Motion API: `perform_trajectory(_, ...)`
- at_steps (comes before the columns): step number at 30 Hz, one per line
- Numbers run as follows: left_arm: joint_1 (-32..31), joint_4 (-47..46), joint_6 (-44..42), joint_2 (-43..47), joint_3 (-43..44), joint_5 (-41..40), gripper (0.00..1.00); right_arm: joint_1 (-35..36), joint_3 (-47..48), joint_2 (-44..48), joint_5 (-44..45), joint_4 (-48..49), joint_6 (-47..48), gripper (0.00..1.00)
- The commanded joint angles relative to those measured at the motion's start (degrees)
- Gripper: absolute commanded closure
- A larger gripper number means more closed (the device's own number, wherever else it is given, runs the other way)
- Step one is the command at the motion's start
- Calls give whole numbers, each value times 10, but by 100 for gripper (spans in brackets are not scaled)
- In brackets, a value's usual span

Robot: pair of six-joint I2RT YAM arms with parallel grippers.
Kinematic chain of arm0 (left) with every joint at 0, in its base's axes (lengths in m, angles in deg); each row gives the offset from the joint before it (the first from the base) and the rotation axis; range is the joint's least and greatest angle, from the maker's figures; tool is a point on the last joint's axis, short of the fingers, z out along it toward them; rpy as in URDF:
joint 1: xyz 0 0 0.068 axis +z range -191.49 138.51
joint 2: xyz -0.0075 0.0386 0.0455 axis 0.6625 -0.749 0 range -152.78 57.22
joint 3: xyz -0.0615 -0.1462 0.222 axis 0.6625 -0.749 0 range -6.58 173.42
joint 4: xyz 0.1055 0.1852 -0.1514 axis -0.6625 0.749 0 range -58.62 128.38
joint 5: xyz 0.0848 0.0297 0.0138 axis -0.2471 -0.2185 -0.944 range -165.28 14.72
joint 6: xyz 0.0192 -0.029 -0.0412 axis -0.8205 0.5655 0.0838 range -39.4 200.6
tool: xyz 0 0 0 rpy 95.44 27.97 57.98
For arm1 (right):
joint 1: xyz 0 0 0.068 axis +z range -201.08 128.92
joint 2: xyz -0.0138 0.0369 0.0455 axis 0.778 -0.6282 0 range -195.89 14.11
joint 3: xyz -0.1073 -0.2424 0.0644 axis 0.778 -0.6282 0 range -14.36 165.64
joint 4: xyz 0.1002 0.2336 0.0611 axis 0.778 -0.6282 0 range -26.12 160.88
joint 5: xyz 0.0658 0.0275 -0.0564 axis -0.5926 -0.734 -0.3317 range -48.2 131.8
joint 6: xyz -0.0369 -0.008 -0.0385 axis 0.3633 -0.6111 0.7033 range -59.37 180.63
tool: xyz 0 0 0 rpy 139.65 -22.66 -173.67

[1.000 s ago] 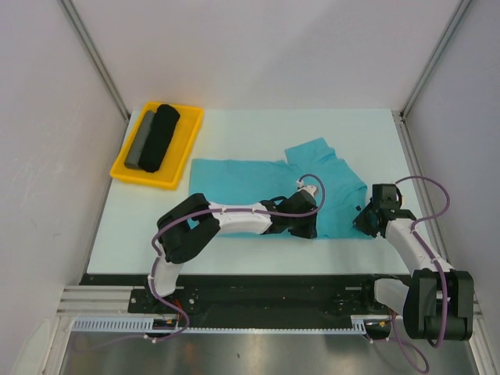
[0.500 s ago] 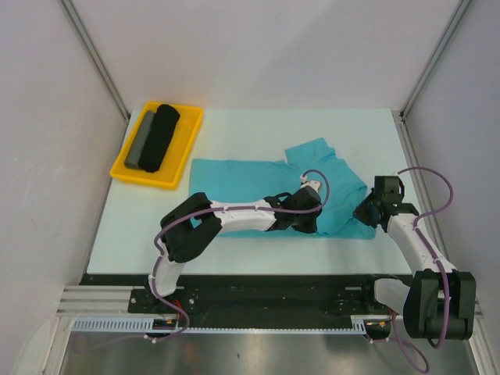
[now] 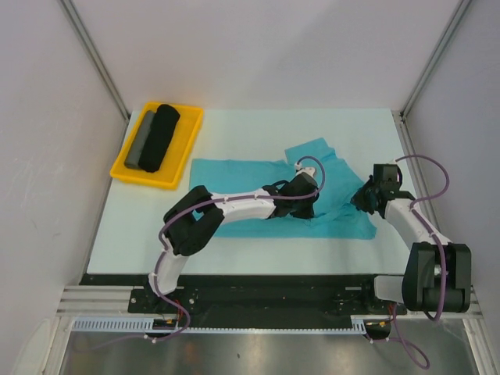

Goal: Roll the t-shirts
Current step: Fold the T-shirt at the center of the board.

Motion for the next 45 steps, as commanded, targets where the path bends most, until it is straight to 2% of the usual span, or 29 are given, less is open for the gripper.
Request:
perform_trajectory(1, 31, -1, -17, -15, 44, -8, 100, -9, 33, -33, -19, 77, 6, 100)
perform_trajectory(9, 62, -15, -35, -55, 106, -3, 100, -16, 52, -93, -41, 155, -3, 100)
perform_trajectory(17, 78, -27, -32, -70, 118, 4, 99, -37, 54, -130, -48, 196, -13, 100)
perform_trajectory(18, 84, -29, -32, -65, 115, 5, 96, -38, 54, -133, -53, 197, -13, 100)
perform_trajectory(19, 87, -25, -32, -56, 112, -2, 86, -39, 53, -135, -55, 207, -12, 100)
perform_trajectory(21, 99, -22, -33, -42, 97, -6, 77, -39, 53, -143, -64, 230, -10, 100)
perform_trajectory(22, 105, -22, -34, -32, 90, -8, 66, -41, 54, -144, -63, 235, -10, 100)
perform_trajectory(24, 120, -20, -36, 2, 62, -20, 57, -48, 54, -151, -70, 241, -10, 100)
perform_trajectory(25, 126, -18, -37, 15, 49, -27, 53, -51, 54, -152, -74, 242, -10, 97)
perform_trajectory(26, 133, -15, -36, 45, 21, -43, 52, -52, 55, -151, -77, 244, -8, 85)
perform_trajectory(29, 162, 3, -23, 96, -46, -83, 52, -44, 79, -139, -52, 206, 20, 65)
perform_trajectory(32, 199, 21, -3, 166, -120, -103, 53, 0, 107, -115, 8, 150, 53, 52)
perform_trajectory(33, 219, 26, 3, 196, -135, -113, 53, 15, 112, -102, 43, 142, 60, 52)
perform_trajectory(39, 286, 134, 38, 282, -221, -202, 56, 141, 152, -108, 103, 114, 96, 53)
perform_trajectory(45, 360, 161, 43, 320, -287, -207, 57, 247, 203, -192, 148, 90, 123, 62)
